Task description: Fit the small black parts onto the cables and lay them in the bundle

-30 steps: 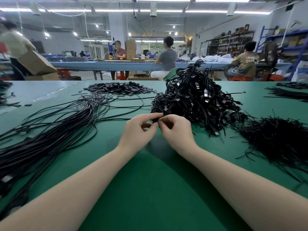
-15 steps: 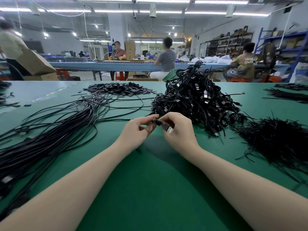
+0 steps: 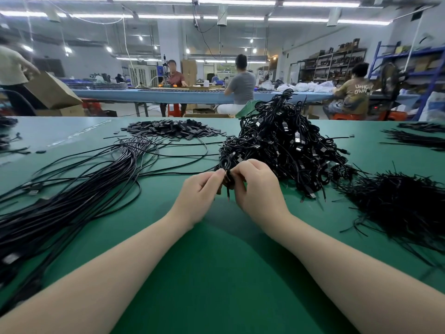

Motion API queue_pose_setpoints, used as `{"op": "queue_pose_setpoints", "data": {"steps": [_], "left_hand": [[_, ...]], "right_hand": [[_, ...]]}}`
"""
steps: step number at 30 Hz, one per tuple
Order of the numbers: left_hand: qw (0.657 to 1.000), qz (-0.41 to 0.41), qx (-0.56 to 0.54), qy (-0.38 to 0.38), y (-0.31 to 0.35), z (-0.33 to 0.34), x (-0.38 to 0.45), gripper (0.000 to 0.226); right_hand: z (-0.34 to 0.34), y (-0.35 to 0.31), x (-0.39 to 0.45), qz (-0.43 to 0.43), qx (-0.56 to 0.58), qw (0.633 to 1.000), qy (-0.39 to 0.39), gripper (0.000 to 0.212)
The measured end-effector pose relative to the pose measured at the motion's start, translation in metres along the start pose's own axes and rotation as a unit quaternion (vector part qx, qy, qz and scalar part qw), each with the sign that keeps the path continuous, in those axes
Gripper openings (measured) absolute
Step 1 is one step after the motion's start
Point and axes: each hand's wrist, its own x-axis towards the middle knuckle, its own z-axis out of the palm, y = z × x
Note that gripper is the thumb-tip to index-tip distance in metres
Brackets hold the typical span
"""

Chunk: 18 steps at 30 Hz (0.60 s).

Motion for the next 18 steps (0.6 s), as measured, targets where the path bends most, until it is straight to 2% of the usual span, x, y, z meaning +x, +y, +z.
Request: {"op": "queue_pose_setpoints", "data": {"steps": [2,6,9,13,16,18], "left_hand": [[1.0,-0.001,-0.011,-0.005,-0.002,0.0,0.0,0.068],[0.999,0.009,-0.029,-0.012,0.001,-0.001,-0.002,0.043],[0.999,0.023,-0.035,-0.027,0.002,0.0,-0.001,0.035],[0.996,-0.033,-0.076,0.028,0.001,-0.003,0.005,0.035],[0.99,-0.031,-0.104,0.088,-0.006,-0.004,0.007,0.036],[0.98,-0.041,-0.133,0.14,-0.011,-0.005,0.007,0.045]], "right_hand": [[0.0,0.0,-0.002,0.021,0.002,1.0,-0.015,0.01],[0.002,0.005,-0.004,0.104,0.019,0.994,-0.023,0.012],[0.002,0.005,-0.003,0.108,0.021,0.993,-0.03,0.013],[0.006,-0.005,-0.008,0.038,0.027,0.997,-0.058,0.011],[0.007,-0.007,-0.008,0.024,0.038,0.999,-0.03,0.011],[0.002,-0.008,-0.004,0.026,0.042,0.999,0.006,0.008]]}}
